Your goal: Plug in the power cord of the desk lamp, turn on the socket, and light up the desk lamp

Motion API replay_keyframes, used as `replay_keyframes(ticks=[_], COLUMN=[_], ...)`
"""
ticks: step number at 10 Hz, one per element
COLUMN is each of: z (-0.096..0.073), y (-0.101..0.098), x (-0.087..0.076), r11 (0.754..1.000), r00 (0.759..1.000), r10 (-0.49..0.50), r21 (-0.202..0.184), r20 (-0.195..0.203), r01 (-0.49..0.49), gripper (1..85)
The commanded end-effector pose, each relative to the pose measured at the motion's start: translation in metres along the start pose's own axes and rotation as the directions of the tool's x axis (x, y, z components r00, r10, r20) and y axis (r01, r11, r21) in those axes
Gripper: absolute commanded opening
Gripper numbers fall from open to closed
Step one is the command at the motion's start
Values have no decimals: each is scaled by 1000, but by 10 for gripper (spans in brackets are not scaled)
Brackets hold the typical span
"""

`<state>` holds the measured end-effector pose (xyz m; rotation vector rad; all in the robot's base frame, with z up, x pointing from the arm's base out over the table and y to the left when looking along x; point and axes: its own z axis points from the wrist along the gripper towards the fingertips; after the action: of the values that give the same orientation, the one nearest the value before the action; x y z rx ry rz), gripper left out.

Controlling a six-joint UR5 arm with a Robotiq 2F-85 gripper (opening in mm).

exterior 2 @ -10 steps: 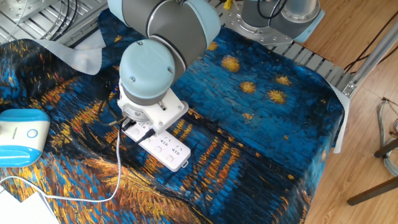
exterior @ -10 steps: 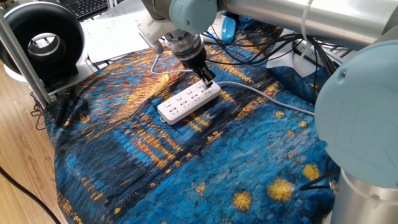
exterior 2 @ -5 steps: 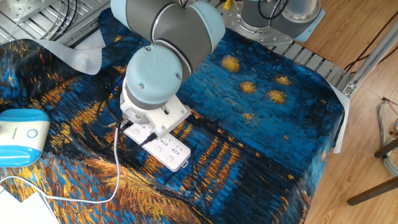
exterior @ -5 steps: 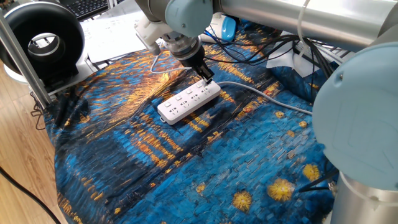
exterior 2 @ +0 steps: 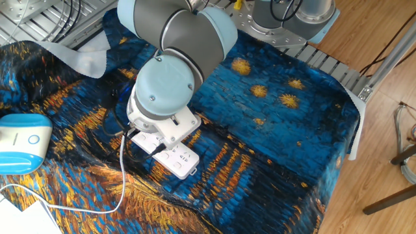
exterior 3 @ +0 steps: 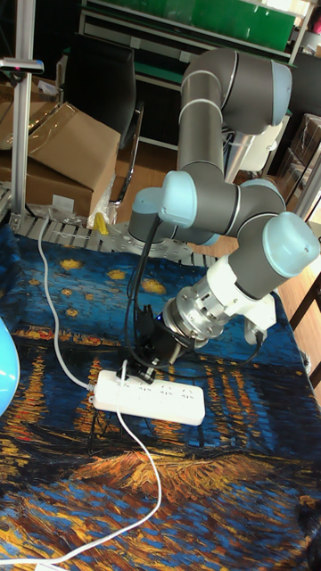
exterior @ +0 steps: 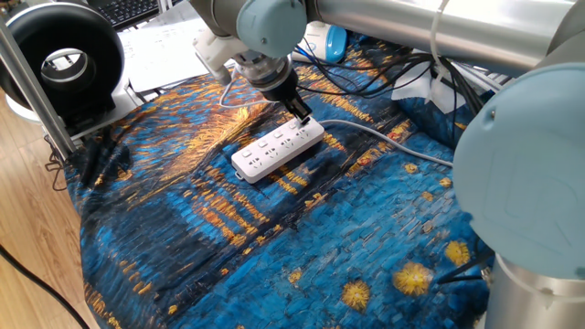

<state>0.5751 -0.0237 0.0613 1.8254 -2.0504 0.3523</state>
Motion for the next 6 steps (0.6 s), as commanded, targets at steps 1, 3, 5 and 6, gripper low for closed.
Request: replay_keyframes(ticks=[1, 3, 5, 6], z=[1, -2, -2, 0], y=[-1, 7, 9, -1], x=[7, -3, -7, 2], r11=[1000, 999, 999, 1000], r00=[1000, 1000, 1000, 1000], r10=[-20, 23, 30, 9], r21=[-5, -23, -26, 9], r20=[-18, -9, 3, -27], r01=[20, -24, -30, -9], gripper=[13, 13, 13, 13])
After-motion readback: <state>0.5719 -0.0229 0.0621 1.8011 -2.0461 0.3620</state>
